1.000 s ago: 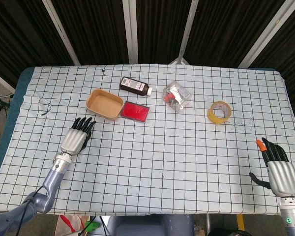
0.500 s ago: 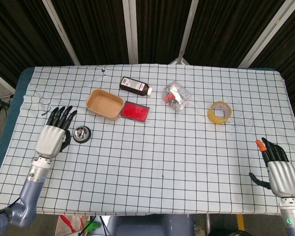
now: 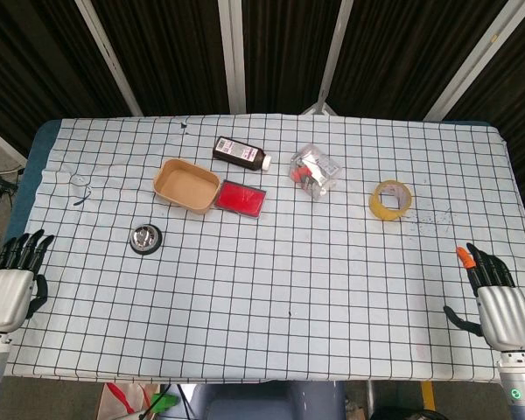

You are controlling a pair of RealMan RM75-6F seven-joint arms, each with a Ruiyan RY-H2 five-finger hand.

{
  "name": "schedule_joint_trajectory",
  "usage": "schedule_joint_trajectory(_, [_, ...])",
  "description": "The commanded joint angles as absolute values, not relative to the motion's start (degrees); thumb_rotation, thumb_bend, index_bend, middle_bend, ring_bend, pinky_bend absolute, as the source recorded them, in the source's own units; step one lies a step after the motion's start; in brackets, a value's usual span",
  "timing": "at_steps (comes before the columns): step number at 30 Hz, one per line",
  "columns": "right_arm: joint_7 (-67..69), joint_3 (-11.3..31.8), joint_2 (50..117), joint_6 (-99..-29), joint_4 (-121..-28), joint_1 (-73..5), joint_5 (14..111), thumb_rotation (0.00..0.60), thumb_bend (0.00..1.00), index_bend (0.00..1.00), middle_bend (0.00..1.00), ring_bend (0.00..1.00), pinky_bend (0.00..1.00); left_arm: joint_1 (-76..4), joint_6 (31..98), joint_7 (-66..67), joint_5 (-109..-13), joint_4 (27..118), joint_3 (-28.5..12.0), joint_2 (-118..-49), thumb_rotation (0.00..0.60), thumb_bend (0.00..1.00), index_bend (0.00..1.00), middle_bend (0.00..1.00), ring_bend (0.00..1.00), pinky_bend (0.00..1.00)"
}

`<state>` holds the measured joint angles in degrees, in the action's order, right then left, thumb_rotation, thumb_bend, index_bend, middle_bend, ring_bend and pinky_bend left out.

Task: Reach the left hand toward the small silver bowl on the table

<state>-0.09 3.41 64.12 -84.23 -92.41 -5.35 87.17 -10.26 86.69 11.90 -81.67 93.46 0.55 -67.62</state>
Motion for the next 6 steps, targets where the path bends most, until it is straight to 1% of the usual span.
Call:
schedule_joint_trajectory(1, [-0.3,3.5,64.2,-84.3,-92.3,-5.4,87.2,0.6,0.25,0.03,0.03,0.09,0.1,-9.8,86.9,11.8,-81.4,93.7,0.6,-67.4,0.6,1.0,0.0,0.01,0.0,0.0])
schedule_joint_trajectory(6, [-0.4,3.6,64.4,-84.0,-92.1,-5.5,86.8,0.6,0.25,0.03,0.03,0.09,0.1,-8.9,88.2,11.7,-81.5,93.9,0.0,-66.9,0.6,1.0,0.0,0.01,0.0,0.01])
